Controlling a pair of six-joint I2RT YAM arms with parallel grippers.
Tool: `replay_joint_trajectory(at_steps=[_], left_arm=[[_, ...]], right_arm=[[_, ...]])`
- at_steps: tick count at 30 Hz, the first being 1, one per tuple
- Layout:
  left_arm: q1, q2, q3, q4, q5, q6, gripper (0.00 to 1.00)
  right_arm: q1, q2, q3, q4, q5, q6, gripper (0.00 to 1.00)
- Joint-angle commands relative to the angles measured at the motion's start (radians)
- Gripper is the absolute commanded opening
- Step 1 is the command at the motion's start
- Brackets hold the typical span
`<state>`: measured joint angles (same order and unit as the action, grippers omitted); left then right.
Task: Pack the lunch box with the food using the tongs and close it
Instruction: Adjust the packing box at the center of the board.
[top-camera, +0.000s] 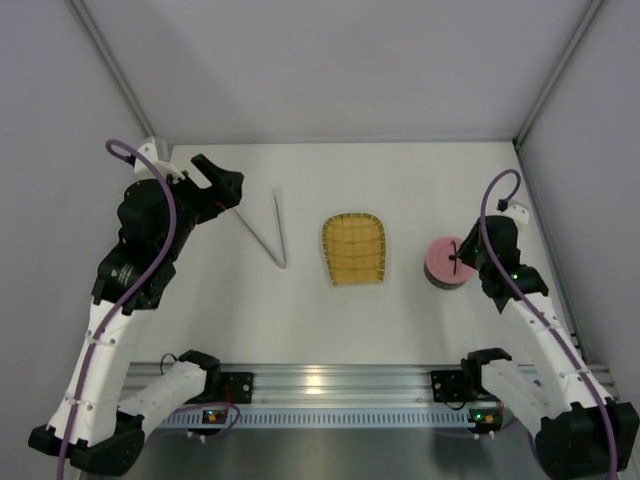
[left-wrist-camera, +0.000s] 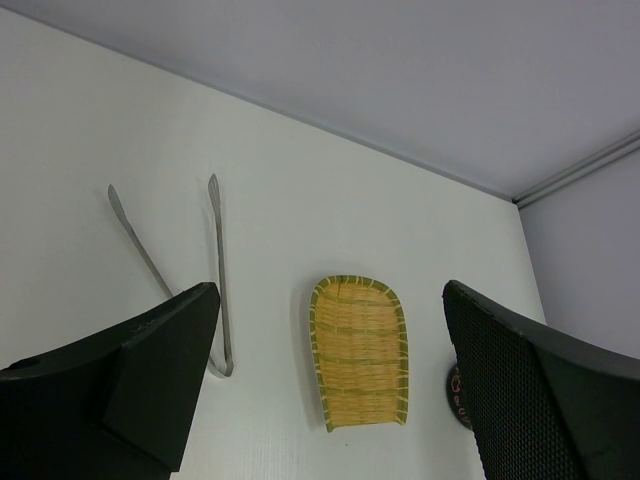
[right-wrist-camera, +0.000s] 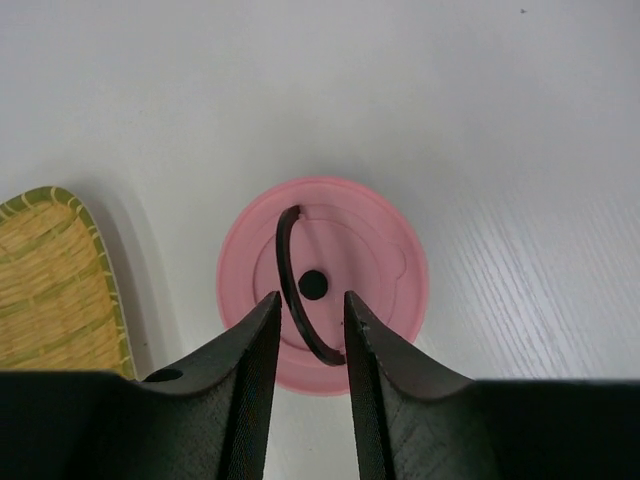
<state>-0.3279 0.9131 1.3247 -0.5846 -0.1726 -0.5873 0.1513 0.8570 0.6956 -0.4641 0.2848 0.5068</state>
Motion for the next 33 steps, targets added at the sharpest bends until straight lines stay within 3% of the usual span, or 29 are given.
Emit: replay_joint_trajectory(at_steps=[1, 22, 33], left_arm=[[0.004, -0.003, 0.013, 0.034, -0.001, 0.012, 0.98], [0.004, -0.006, 0.007, 0.031, -0.008, 0.015, 0.98], [0.004, -0.006, 0.007, 0.034, -0.007, 0.012, 0.98]], right_arm=[[-0.059, -0.009, 0.019, -0.016, 0.044, 0.029, 0.31], [-0.182, 0.177, -0.133, 0.162, -0.082, 0.050, 0.31], [-0.183, 0.142, -0.125, 0.142, -0.064, 0.039, 0.31]])
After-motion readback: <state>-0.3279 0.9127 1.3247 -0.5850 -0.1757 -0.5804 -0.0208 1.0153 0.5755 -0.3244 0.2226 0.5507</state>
